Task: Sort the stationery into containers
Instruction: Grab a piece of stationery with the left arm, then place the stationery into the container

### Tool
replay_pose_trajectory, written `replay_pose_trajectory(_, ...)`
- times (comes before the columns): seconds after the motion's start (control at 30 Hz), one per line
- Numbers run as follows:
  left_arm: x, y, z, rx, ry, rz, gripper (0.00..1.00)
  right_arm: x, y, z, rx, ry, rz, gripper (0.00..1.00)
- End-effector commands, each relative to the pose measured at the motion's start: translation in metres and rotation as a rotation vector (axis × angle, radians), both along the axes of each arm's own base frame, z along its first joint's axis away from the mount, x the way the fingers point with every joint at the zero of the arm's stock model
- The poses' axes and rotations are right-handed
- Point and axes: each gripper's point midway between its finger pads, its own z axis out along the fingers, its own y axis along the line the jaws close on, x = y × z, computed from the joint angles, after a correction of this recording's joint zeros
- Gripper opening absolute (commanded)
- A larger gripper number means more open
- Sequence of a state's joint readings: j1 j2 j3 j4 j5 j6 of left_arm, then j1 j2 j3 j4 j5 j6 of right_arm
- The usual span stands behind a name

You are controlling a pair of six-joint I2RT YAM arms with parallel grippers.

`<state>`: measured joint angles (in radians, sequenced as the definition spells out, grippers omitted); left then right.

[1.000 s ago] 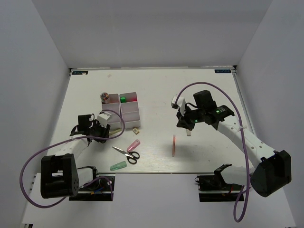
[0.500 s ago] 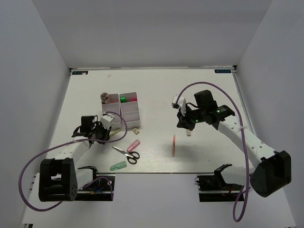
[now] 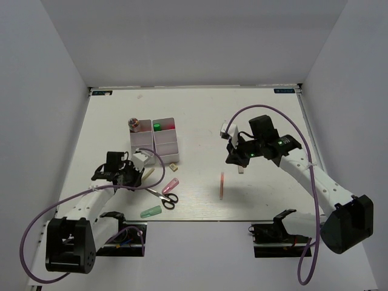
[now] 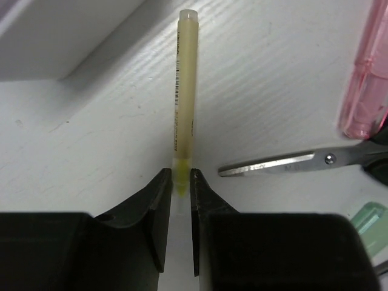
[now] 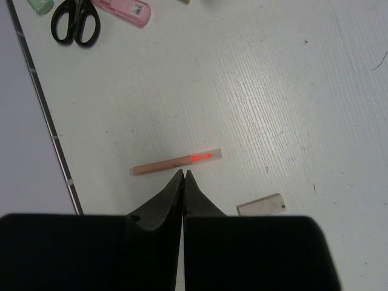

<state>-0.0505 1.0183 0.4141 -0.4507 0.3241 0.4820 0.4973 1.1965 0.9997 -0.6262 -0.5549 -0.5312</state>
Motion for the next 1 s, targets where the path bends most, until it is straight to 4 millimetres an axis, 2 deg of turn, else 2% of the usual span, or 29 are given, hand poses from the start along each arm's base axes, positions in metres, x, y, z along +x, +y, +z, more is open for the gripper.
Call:
replay_pose_trajectory(0.0, -0.006, -0.009, 0.009, -0.016, 0.012, -0.043, 0.07, -0.002, 0.002, 0.014, 0.039, -0.029, 0.019, 0.0)
replay_pose_trajectory(0.1, -0.011, -0.017, 0.016, -0.037, 0.025, -0.069, 0.02, -0.003, 0.003, 0.015, 0.04, -0.027, 0.019, 0.0)
replay_pose_trajectory(0.27, -0.013, -0.024, 0.029, -0.068, 0.019, -0.062, 0.01, -0.003, 0.003, 0.015, 0.045, -0.028, 0.02, 0.0)
replay_pose_trajectory(0.57, 0.005, -0.034, 0.069, -0.153, -0.069, 0.003, 0.01, -0.003, 0.003, 0.011, 0.038, -0.015, 0.022, 0.0)
replay_pose_trajectory(0.6, 0.011, -0.035, 0.08, -0.161, -0.09, 0.014, 0.01, -0.003, 0.003, 0.012, 0.039, -0.019, 0.024, 0.0)
replay_pose_trajectory(0.67, 0.013, -0.035, 0.087, -0.181, -0.083, 0.058, 0.01, -0.003, 0.004, 0.012, 0.04, -0.019, 0.026, 0.0)
replay_pose_trajectory(0.7, 0.019, -0.036, 0.1, -0.189, -0.108, 0.063, 0.01, -0.003, 0.003, 0.011, 0.037, -0.015, 0.023, 0.0)
replay_pose_trajectory(0.83, 0.03, -0.038, 0.125, -0.21, -0.146, 0.069, 0.01, -0.003, 0.003, 0.009, 0.035, -0.009, 0.024, 0.0)
replay_pose_trajectory(0.93, 0.042, -0.034, 0.146, -0.172, -0.184, 0.055, 0.01, -0.003, 0.004, 0.009, 0.033, -0.004, 0.025, 0.0)
replay_pose_trajectory(0.97, 0.043, -0.03, 0.144, -0.146, -0.172, 0.066, 0.01, -0.003, 0.004, 0.008, 0.032, -0.001, 0.025, 0.0)
